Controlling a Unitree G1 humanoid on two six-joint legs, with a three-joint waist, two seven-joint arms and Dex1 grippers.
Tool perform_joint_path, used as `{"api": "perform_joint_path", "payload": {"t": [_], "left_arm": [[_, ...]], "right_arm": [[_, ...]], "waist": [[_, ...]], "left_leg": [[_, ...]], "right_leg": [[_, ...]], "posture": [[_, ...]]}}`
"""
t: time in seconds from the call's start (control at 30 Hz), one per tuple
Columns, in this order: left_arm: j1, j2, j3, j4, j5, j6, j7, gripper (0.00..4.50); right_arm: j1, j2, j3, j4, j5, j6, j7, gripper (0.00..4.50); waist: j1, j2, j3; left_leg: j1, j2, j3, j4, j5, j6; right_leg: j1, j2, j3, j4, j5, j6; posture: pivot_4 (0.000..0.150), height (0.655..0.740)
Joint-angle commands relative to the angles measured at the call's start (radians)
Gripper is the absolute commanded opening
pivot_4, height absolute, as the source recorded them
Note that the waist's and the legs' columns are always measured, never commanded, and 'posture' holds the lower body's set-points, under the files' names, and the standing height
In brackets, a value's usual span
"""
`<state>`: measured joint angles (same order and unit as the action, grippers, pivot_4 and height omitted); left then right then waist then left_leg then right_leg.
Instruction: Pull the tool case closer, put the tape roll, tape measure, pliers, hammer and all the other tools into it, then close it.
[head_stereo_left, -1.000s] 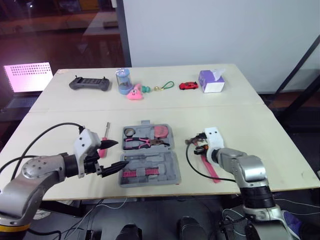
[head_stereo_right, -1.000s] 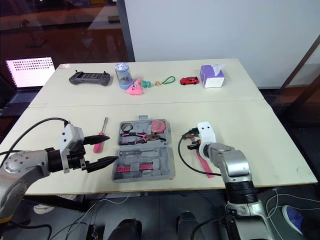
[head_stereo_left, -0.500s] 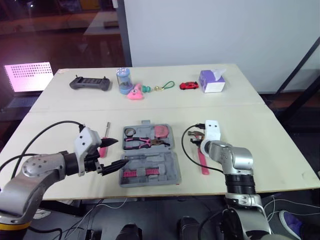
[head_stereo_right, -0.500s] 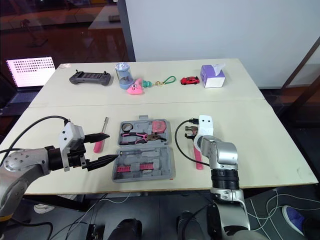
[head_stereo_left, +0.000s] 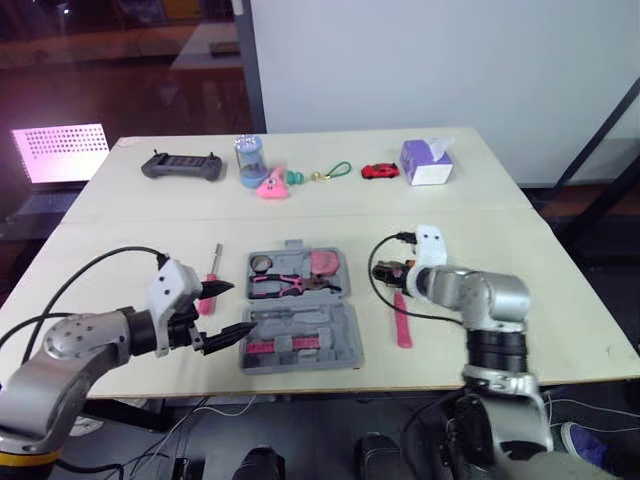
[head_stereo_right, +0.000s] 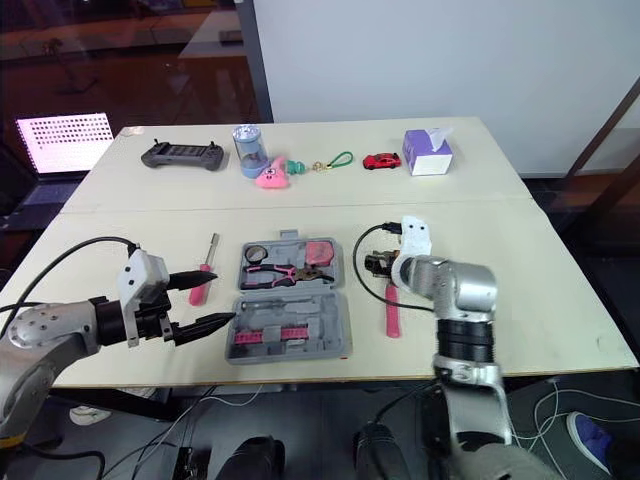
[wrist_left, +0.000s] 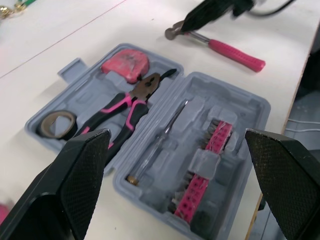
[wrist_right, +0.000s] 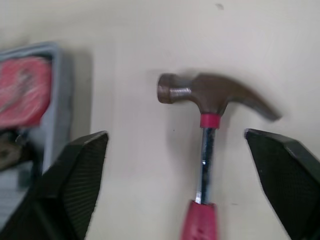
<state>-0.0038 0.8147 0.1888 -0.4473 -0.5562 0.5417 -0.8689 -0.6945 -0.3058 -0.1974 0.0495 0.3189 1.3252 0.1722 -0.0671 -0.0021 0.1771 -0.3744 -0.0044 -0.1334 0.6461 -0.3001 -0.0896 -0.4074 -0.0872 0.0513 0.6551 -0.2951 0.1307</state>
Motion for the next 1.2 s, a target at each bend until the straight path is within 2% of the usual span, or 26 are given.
{"api": "perform_joint_path", "payload": {"t": [0.03,0.07,0.1,0.17,0.27,0.33,0.43,0.53,0.63,0.73,0.93,1.17,1.2], "left_arm": [[0.01,-0.007,0.043,-0.03,0.0,-0.026,0.013,4.5],[0.012,-0.008,0.043,-0.03,0.001,-0.028,0.015,4.5],[0.016,-0.012,0.044,-0.031,0.002,-0.031,0.017,4.5],[0.023,-0.021,0.04,-0.034,0.006,-0.035,0.025,4.5],[0.033,-0.043,0.049,-0.052,-0.021,-0.034,0.029,4.5],[0.037,-0.053,0.056,-0.06,-0.024,-0.039,0.036,4.5],[0.054,-0.065,0.059,-0.074,-0.019,-0.043,0.045,4.5],[0.075,-0.072,0.058,-0.088,-0.013,-0.046,0.051,4.5],[0.084,-0.072,0.065,-0.095,-0.014,-0.045,0.056,4.5],[0.091,-0.07,0.074,-0.105,-0.018,-0.041,0.061,4.5],[0.104,-0.069,0.081,-0.122,-0.022,-0.037,0.073,4.5],[0.12,-0.069,0.098,-0.149,-0.029,-0.028,0.088,4.5],[0.125,-0.069,0.101,-0.154,-0.031,-0.027,0.091,4.5]], "right_arm": [[-0.082,-0.151,0.112,-0.019,0.079,0.005,0.225,4.44],[-0.093,-0.177,0.134,-0.008,0.09,-0.001,0.265,4.44],[-0.088,-0.232,0.202,-0.007,0.051,-0.125,0.341,4.44],[-0.057,-0.384,0.409,0.011,-0.135,-0.505,0.502,4.44],[-0.119,-0.492,0.563,0.173,-0.221,-0.751,0.778,4.44],[-0.176,-0.517,0.641,0.281,-0.321,-0.961,0.859,4.44],[-0.287,-0.515,0.761,0.487,-0.495,-1.392,0.923,4.44],[-0.398,-0.472,0.846,0.696,-0.631,-1.757,0.916,4.44],[-0.487,-0.43,0.913,0.856,-0.76,-1.982,0.86,4.44],[-0.55,-0.386,0.975,0.974,-0.883,-2.151,0.787,4.44],[-0.599,-0.303,1.044,1.111,-1.029,-2.286,0.7,4.44],[-0.631,-0.226,1.113,1.197,-1.184,-2.284,0.572,4.44],[-0.634,-0.211,1.123,1.207,-1.204,-2.275,0.549,4.2]], "waist": [[-0.002,0.0,0.0],[-0.005,0.0,0.0],[-0.007,0.0,0.0],[-0.005,0.0,0.0],[-0.003,-0.001,0.001],[-0.003,-0.001,0.001],[-0.007,0.0,0.002],[-0.008,0.0,0.002],[-0.005,-0.001,0.002],[-0.002,-0.001,0.002],[-0.004,-0.001,0.002],[-0.005,0.0,0.002],[-0.006,0.0,0.002]], "left_leg": [[0.0,0.0,0.0,0.0,0.0,0.0],[0.0,0.0,0.0,0.0,0.0,0.0],[0.001,0.0,0.0,-0.001,0.0,0.001],[0.001,0.001,0.0,0.0,-0.001,0.002],[0.0,0.001,0.002,0.0,-0.001,0.002],[0.0,0.001,0.002,0.001,-0.001,0.002],[0.0,0.001,0.002,0.001,-0.001,0.002],[0.001,0.001,0.003,0.0,-0.001,0.002],[0.0,0.001,0.003,0.0,0.001,-0.001],[0.0,0.001,0.003,0.0,0.003,-0.006],[0.0,0.001,0.003,0.0,0.004,-0.007],[0.0,0.001,0.002,0.0,0.004,-0.008],[0.0,0.001,0.002,0.0,0.004,-0.008]], "right_leg": [[0.0,0.0,0.0,0.0,0.0,0.0],[0.0,0.0,0.0,0.0,0.0,0.0],[0.0,0.001,0.0,0.0,0.0,0.0],[0.0,0.002,0.0,0.0,0.0,0.0],[0.0,0.0,0.0,-0.002,0.0,0.001],[0.001,0.0,0.0,-0.003,0.0,0.001],[0.0,0.0,0.001,-0.002,0.0,0.001],[-0.001,0.0,0.001,-0.002,0.0,0.001],[0.0,0.0,0.001,-0.003,0.0,0.001],[0.0,0.0,0.001,-0.003,0.0,0.001],[-0.001,0.0,0.001,-0.002,0.0,0.001],[-0.001,0.0,0.001,-0.001,0.0,0.001],[-0.001,0.0,0.001,-0.001,0.0,0.001]], "posture": [[0.15,0.74],[0.15,0.74],[0.15,0.74],[0.15,0.74],[0.15,0.74],[0.15,0.74],[0.15,0.74],[0.15,0.74],[0.15,0.74],[0.15,0.74],[0.15,0.74],[0.15,0.74],[0.15,0.74]]}}
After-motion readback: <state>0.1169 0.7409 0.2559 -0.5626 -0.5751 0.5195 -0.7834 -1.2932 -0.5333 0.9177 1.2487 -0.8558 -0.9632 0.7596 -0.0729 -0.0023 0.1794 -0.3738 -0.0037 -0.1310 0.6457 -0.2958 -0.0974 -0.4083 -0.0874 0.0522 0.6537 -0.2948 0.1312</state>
